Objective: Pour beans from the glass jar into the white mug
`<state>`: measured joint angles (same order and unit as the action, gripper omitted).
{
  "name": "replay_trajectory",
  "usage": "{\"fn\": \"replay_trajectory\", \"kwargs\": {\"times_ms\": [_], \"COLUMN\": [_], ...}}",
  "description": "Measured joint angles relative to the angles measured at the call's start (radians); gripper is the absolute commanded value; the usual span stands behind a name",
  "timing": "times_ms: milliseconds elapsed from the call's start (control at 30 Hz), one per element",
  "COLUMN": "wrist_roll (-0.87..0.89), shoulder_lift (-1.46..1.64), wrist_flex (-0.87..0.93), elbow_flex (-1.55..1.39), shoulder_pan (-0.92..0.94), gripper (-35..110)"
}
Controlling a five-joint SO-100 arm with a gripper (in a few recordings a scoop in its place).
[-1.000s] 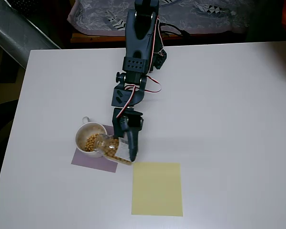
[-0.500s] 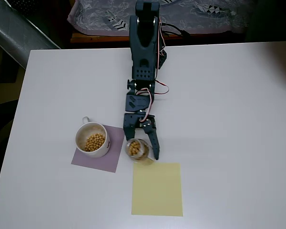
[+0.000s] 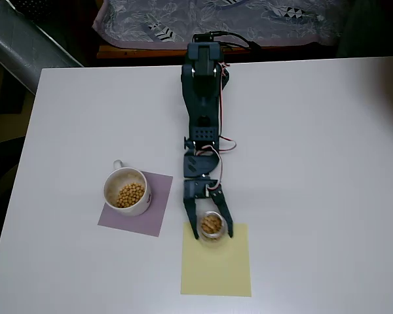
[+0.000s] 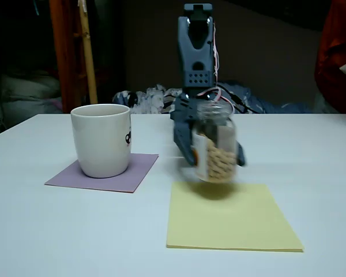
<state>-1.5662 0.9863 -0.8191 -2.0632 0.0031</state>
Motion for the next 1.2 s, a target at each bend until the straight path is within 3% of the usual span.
{"fn": "replay_trajectory", "kwargs": {"times_ms": [467, 633, 867, 1033, 1200], "wrist_roll": [-0.034, -0.037, -0.031, 0.069, 0.275], "shoulder_lift": [-0.27, -0.281, -0.281, -0.21, 0.129], "wrist_flex": [0.0, -0.002, -0.002, -0.002, 0.072], "elbow_flex": [0.293, 0.324, 0.325, 0.256, 0.044], "shoulder_pan": [0.002, 0.002, 0.002, 0.002, 0.009], "gripper": [36, 54, 61, 55, 44]}}
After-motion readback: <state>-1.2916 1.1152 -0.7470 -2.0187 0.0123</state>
